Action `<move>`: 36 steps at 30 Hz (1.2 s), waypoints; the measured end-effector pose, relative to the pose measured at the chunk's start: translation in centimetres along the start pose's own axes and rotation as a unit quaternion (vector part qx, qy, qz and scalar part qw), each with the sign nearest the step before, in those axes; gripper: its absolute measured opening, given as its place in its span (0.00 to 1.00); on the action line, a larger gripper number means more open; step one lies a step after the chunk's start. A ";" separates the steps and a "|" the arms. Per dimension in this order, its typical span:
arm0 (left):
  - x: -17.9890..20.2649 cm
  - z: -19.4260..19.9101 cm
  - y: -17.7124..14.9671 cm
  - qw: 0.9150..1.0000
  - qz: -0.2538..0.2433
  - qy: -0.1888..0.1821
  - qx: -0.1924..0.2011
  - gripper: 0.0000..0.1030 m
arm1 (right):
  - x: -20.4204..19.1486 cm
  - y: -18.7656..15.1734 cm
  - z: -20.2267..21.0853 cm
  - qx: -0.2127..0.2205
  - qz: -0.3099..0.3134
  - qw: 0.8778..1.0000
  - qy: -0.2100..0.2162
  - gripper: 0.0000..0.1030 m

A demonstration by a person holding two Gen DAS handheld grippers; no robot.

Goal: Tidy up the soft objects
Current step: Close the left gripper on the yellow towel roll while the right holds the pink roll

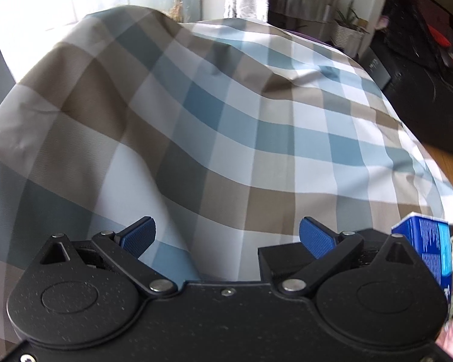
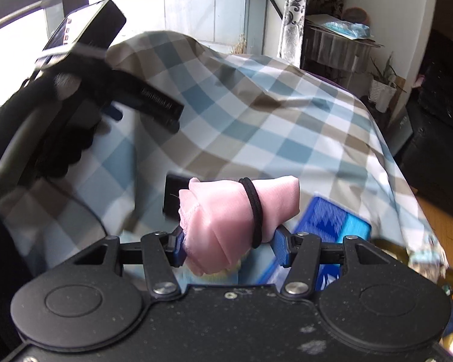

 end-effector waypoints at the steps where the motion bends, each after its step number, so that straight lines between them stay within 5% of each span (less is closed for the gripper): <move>1: 0.4 0.0 -0.2 1.000 -0.007 -0.002 0.000 0.96 | -0.2 -1.1 0.3 -0.005 -0.005 1.000 0.000 0.52; 10: 5.0 0.2 -4.6 0.997 -0.049 -0.058 -0.028 0.95 | -0.4 -8.9 0.0 -0.056 -0.077 0.995 -0.003 0.52; 19: 11.0 1.1 -9.0 0.982 -0.152 -0.109 -0.037 0.96 | -0.3 -11.8 -1.4 -0.099 -0.075 0.992 -0.029 0.52; 26: 11.4 -0.9 -10.7 0.980 -0.177 -0.075 -0.056 0.95 | -0.3 -12.4 -2.1 -0.118 -0.097 0.988 -0.024 0.52; 36: 7.5 -2.3 -10.6 0.990 -0.102 -0.042 -0.089 0.96 | -0.1 -12.6 -3.0 -0.135 -0.119 0.984 -0.015 0.52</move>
Point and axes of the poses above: each gripper's, at about its wrist camera, not at the fingertips, and z roughly against the way its jaws point, x to its right, y to its top, the point moved 10 cm from there along -z, roughly the way its jaws point, and after that the axes turned 7 degrees about z, right-handed, at the moved point
